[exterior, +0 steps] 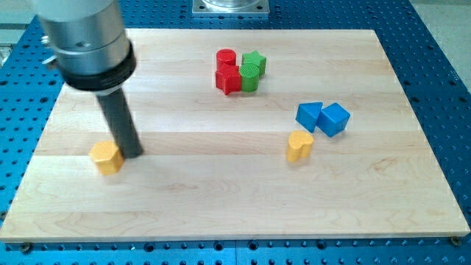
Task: Push the heart closely to the hexagon
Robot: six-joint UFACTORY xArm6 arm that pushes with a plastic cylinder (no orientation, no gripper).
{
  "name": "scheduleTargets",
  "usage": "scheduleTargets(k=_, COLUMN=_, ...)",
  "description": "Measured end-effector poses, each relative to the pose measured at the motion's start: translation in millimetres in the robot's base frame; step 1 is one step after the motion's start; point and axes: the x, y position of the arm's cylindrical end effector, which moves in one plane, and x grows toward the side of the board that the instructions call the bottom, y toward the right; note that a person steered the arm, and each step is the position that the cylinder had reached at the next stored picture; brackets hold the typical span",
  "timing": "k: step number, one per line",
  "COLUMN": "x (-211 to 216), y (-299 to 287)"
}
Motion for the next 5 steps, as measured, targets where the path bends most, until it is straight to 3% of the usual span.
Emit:
scheduleTargets(k=2, x=46.8, y=-30.2)
scheduleTargets(k=3, x=42.4, y=47.4)
scheduleTargets(k=5, x=9.8, y=358.3)
